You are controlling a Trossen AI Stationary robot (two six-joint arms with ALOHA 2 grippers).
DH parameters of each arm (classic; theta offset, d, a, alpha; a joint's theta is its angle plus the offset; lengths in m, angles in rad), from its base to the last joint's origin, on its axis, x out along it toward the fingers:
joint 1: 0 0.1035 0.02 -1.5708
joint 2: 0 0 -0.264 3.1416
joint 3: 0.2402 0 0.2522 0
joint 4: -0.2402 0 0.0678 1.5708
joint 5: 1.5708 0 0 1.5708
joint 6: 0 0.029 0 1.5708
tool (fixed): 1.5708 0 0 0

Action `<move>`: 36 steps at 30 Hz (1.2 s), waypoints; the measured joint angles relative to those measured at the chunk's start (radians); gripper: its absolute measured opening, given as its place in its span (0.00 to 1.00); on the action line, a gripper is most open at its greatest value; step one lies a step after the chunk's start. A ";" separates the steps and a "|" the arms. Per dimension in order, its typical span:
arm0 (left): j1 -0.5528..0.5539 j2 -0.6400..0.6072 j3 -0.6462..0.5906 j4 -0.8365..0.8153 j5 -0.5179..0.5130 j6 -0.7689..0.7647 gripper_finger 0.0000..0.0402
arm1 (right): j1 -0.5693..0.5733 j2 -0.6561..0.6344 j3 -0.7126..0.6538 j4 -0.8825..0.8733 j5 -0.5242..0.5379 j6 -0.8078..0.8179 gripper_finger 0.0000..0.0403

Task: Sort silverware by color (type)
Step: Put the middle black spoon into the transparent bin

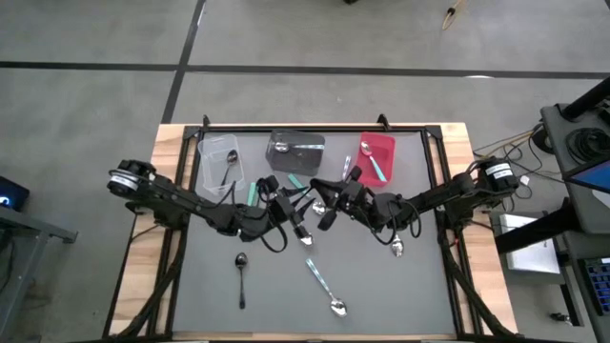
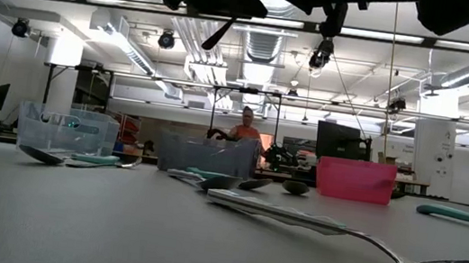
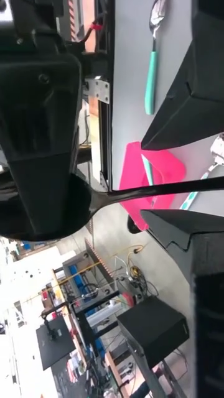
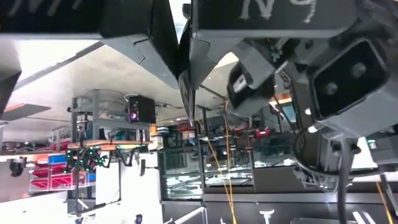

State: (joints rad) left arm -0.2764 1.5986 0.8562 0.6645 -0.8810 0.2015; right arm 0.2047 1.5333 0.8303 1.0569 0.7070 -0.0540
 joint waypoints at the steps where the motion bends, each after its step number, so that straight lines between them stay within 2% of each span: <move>1: 0.000 0.000 0.000 0.000 -0.001 0.000 0.35 | 0.000 0.000 0.000 -0.001 0.000 0.000 0.03; 9: 0.005 -0.009 0.000 0.016 -0.036 0.004 0.26 | 0.000 0.002 0.000 -0.005 0.000 -0.011 0.03; 20: 0.009 -0.009 0.000 0.041 -0.036 0.003 0.20 | 0.000 0.001 0.000 -0.007 0.000 -0.023 0.03; 26: 0.009 -0.009 0.000 0.039 -0.029 -0.009 0.03 | -0.001 0.001 0.000 -0.006 0.000 -0.025 0.03; 36: 0.009 -0.009 0.000 0.035 -0.030 -0.094 0.01 | -0.001 0.000 0.000 -0.020 0.001 -0.021 0.03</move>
State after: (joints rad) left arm -0.2672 1.5898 0.8566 0.6991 -0.9112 0.1072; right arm 0.2035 1.5334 0.8307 1.0365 0.7082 -0.0752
